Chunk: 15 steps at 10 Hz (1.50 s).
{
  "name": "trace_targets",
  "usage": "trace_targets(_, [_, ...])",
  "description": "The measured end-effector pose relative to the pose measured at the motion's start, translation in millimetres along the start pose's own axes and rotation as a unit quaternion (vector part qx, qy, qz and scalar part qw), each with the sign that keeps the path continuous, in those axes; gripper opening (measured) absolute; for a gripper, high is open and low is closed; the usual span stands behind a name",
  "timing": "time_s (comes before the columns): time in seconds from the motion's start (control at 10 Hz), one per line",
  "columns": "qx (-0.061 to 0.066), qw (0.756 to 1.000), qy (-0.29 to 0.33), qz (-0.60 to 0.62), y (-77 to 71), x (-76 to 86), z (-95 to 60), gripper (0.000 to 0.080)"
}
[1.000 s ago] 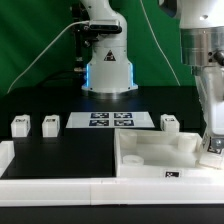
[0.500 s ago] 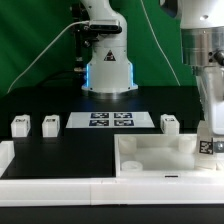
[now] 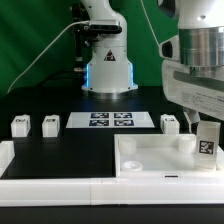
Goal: Assemble one leg
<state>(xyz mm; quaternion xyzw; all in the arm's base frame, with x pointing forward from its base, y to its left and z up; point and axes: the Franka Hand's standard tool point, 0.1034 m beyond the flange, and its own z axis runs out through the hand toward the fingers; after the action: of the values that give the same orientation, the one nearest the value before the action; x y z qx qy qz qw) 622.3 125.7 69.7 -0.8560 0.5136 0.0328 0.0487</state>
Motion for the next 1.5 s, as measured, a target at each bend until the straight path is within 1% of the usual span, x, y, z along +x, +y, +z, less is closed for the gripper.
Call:
trace_targets(0.2, [-0.002, 0.996, -0.001, -0.086, 0.8, -0.4, 0.3, 0.0649])
trace_targets(0.3, [-0.003, 0.987, 0.000, -0.162, 1.0, 0.3, 0.2, 0.0649])
trace_targets(0.5, [-0.008, 0.960, 0.004, -0.281, 1.4, 1.3, -0.1, 0.0649])
trace_targets(0.7, [-0.012, 0.932, 0.006, -0.363, 1.4, 0.8, 0.1, 0.0649])
trace_targets(0.8, [-0.014, 0.909, 0.008, -0.416, 1.9, 2.2, -0.1, 0.0649])
trace_targets(0.9, [-0.014, 0.901, 0.008, -0.434, 1.9, 2.8, 0.0, 0.0649])
trace_targets(1.0, [-0.014, 0.898, 0.008, -0.439, 1.9, 2.8, 0.0, 0.0508])
trace_targets(1.1, [-0.014, 0.899, 0.008, -0.438, 1.9, 2.8, 0.0, 0.0508])
trace_targets(1.2, [-0.014, 0.899, 0.008, -0.438, 1.9, 2.9, 0.0, 0.0369])
trace_targets(1.3, [-0.014, 0.899, 0.008, -0.438, 2.0, 3.1, 0.0, 0.0294])
trace_targets(1.5, [-0.014, 0.899, 0.009, -0.438, 2.0, 3.3, -0.1, 0.0295])
